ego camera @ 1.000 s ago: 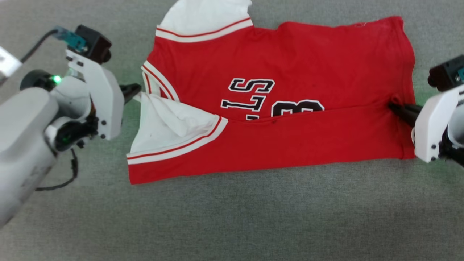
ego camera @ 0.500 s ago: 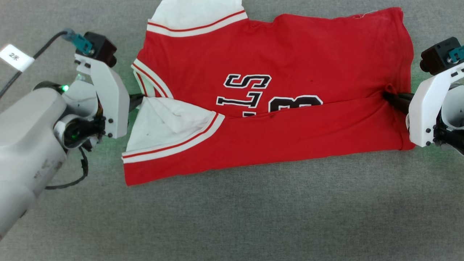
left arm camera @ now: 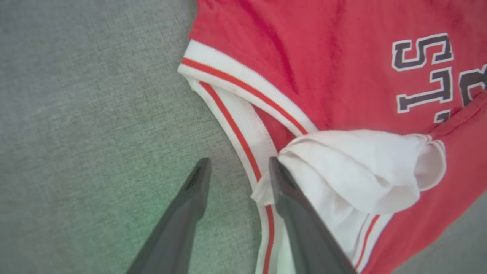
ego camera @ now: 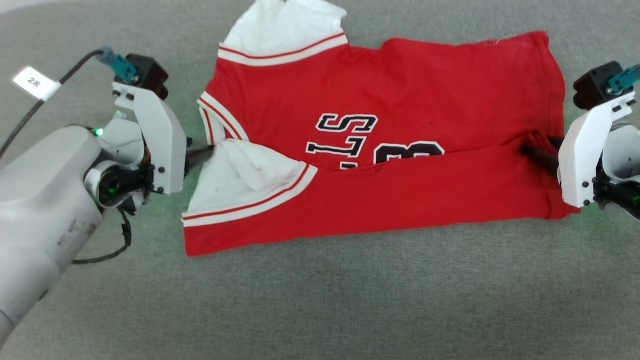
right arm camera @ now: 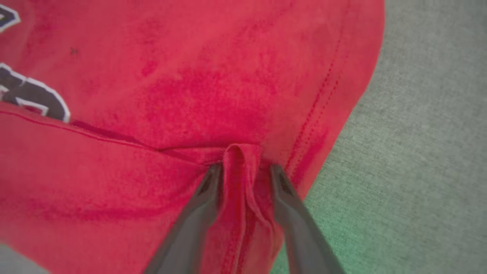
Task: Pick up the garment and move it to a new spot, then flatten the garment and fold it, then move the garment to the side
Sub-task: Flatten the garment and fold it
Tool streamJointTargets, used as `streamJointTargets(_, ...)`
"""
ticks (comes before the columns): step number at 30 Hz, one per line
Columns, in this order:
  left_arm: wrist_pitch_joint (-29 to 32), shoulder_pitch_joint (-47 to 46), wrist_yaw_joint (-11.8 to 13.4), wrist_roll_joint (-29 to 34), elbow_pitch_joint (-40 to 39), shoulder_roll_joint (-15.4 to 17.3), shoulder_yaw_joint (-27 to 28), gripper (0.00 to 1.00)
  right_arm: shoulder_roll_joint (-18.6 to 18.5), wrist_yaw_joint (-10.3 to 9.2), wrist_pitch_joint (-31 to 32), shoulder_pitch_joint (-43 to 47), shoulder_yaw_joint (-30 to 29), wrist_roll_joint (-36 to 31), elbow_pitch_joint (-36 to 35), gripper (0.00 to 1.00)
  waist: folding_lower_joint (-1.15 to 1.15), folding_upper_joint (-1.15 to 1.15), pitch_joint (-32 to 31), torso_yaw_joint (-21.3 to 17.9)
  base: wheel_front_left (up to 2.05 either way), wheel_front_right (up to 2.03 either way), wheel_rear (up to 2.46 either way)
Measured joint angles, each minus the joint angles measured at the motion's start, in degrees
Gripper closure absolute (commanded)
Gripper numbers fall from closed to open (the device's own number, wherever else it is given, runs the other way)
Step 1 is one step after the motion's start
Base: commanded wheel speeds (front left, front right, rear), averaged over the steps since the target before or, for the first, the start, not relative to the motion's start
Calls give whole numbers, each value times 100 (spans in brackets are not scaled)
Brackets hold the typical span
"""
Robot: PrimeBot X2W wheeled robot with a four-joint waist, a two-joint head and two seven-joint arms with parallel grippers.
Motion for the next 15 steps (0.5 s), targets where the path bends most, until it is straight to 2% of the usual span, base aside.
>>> streamJointTargets(7, -44, -2, 0, 43, 5, -12, -47, 0, 11, 0, -177, 96, 133, 65, 119, 0, 0, 0, -332, 68, 0, 0, 0)
streamJointTargets(15, 127, 94, 1, -67, -23, 32, -64, 0, -51, 0, -742, 249, 112, 89, 69, 0, 0, 0, -794, 135, 0, 0, 0)
